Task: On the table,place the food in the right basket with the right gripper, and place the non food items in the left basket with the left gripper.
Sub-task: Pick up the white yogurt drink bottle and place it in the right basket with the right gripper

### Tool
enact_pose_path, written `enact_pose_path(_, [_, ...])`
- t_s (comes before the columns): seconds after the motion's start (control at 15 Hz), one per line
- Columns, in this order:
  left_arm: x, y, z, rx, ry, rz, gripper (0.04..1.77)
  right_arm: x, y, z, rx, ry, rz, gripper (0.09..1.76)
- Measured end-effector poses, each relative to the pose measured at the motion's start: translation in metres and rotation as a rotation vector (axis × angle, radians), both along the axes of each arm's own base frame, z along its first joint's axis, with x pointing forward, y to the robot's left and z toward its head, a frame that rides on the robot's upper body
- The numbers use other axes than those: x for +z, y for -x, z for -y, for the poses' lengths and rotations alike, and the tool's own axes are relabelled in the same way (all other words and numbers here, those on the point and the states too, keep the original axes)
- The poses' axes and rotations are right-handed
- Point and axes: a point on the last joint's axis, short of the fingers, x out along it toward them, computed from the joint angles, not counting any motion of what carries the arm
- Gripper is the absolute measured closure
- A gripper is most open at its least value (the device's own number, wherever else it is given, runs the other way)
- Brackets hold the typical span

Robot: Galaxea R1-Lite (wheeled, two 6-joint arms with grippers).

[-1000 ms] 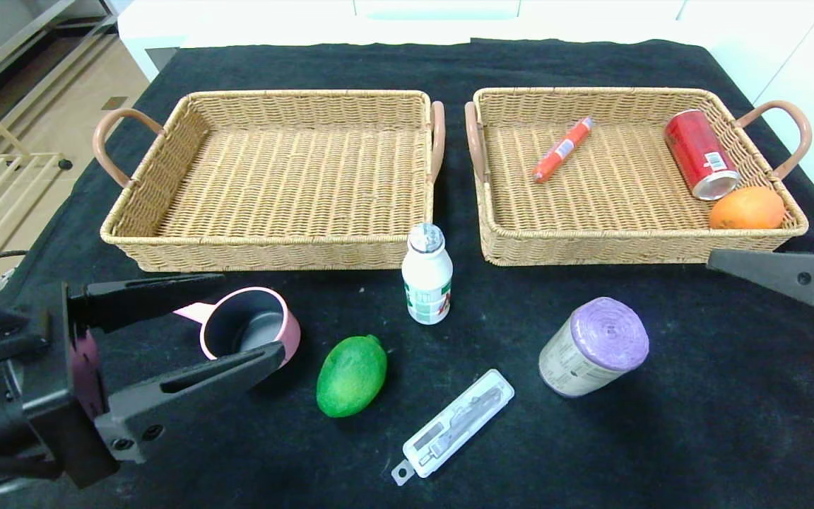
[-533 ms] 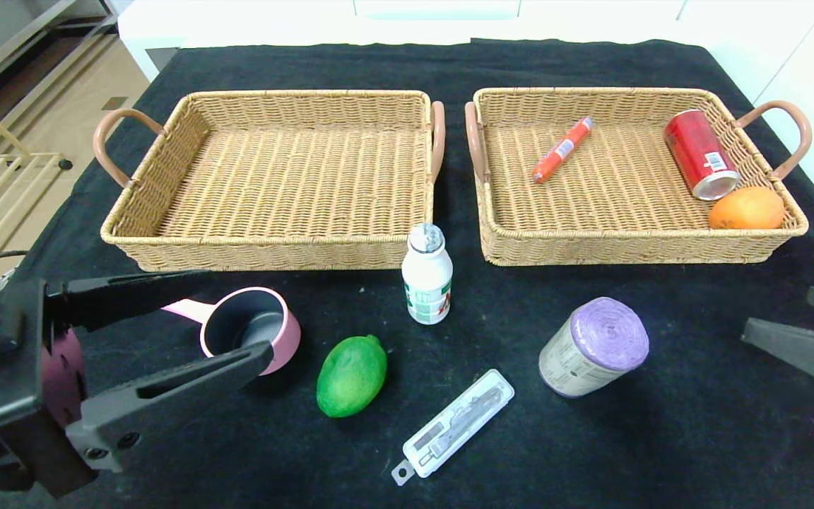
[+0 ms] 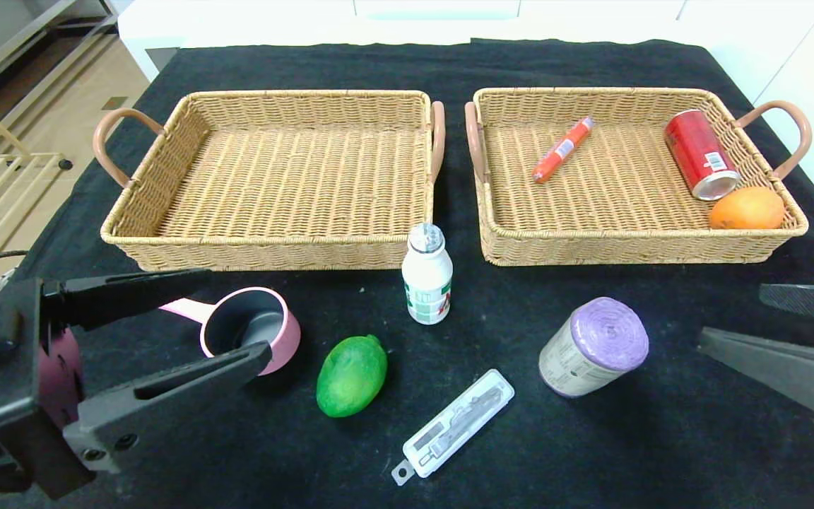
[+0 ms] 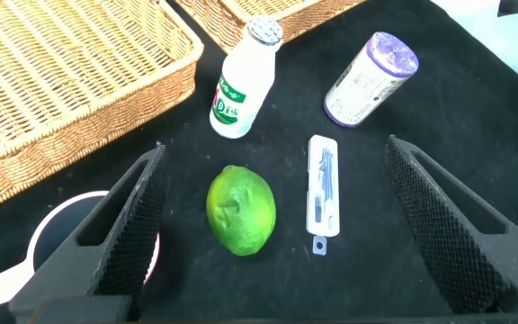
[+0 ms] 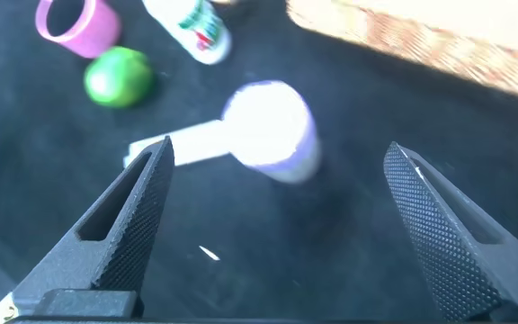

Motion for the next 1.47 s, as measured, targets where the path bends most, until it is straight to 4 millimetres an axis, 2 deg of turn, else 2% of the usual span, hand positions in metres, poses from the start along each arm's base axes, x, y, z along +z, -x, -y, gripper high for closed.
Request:
enact_pose_path(0.27, [0.001,0.001,-0.001,0.0,0.004,0.008,0.09,0.013,-0.014,-0.031,0.069,0.007,0.006,0.15])
enact_pose_path(0.47, [0.003,0.003,-0.001,0.0,0.006,0.013,0.09,0.017,-0.036,-0.065,0.081,-0.029,0.068,0.15])
enact_pose_path(0.73, [0.008,0.007,-0.003,0.0,0.016,0.035,0.09,0.002,-0.069,-0.113,0.075,-0.021,0.139,0.15])
enact_pose_path(0.93, [0.012,0.011,-0.005,0.001,0.026,0.055,0.09,-0.009,-0.08,-0.143,0.071,0.012,0.171,0.15])
enact_pose_path(1.13, [0.014,0.013,-0.007,0.003,0.031,0.066,0.09,-0.022,-0.082,-0.159,0.085,0.059,0.163,0.15])
enact_pose_path(1.47, [0.015,0.014,-0.007,0.003,0.033,0.072,0.09,-0.029,-0.087,-0.168,0.062,0.101,0.165,0.14])
